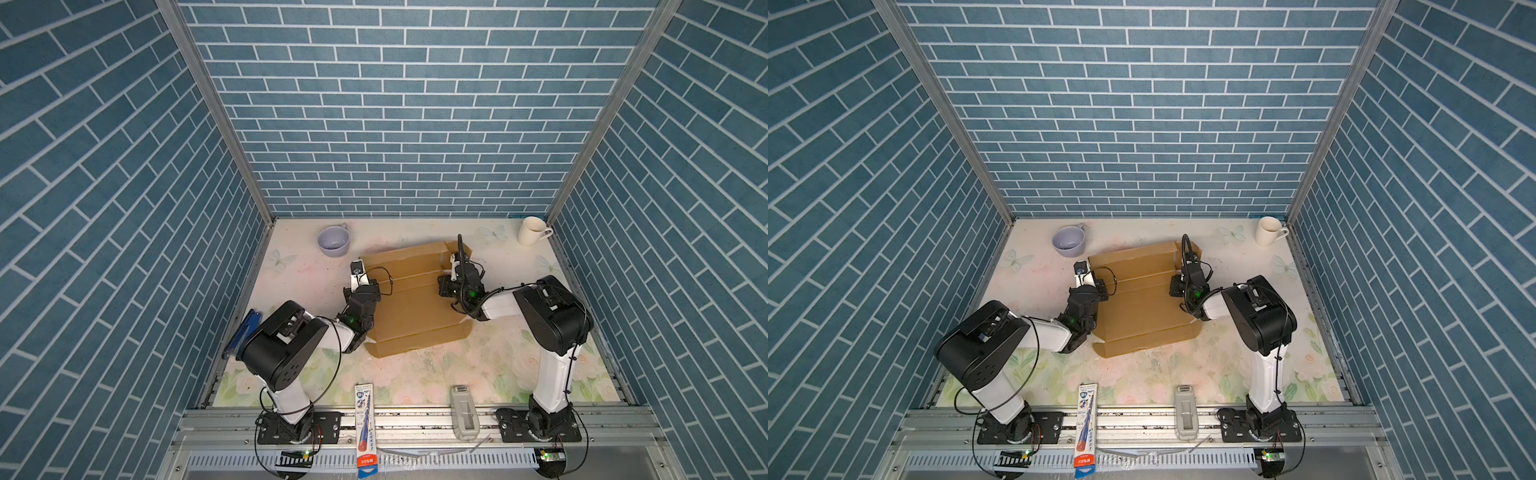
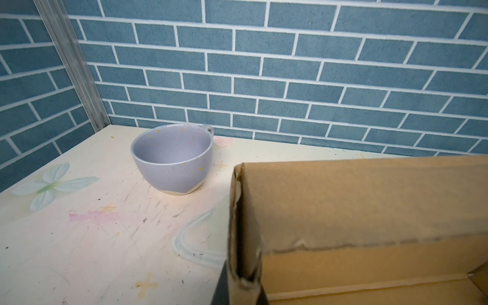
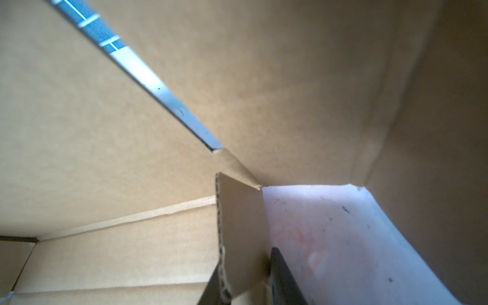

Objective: Assemble paper box
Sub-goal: Fold the bottom flaps of a flat cardboard box at the center of the table.

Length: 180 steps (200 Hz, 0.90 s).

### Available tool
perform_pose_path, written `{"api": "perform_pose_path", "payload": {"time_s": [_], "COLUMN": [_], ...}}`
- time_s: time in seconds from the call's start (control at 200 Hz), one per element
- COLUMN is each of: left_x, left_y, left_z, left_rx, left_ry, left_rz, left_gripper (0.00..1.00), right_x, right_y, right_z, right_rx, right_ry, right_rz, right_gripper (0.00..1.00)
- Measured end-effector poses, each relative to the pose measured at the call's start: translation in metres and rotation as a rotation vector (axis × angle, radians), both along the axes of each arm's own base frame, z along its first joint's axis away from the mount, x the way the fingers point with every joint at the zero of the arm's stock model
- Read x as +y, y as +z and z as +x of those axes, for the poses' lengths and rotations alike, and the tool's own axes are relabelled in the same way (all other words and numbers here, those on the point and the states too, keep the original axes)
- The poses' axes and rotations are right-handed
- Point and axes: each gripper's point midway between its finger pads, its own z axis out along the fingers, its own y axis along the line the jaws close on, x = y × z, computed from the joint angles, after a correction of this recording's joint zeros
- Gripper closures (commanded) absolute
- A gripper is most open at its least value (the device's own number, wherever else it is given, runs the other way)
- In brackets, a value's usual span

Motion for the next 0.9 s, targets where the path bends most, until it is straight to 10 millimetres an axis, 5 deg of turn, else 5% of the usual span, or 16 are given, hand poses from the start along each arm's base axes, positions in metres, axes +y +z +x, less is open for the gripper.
{"api": "perform_pose_path", "payload": {"time_s": [0.3, 0.9], "left_x": [0.000, 0.000], "left_y": [0.000, 0.000], "left_z": [0.000, 0.000], "left_rx": [0.000, 0.000], "left_ry": [0.000, 0.000], "left_rz": [-0.001, -0.003], "left_gripper": [1.00, 1.00], "right_x": [0.000, -0.043], "right_y": [0.013, 0.044], "right_z": [-0.009, -0.054], "right_rx": [-0.008, -0.006], "right_ry": [0.011, -0.024], "right_rz": [0.004, -0.060], "right_gripper": [0.47, 0.39]}}
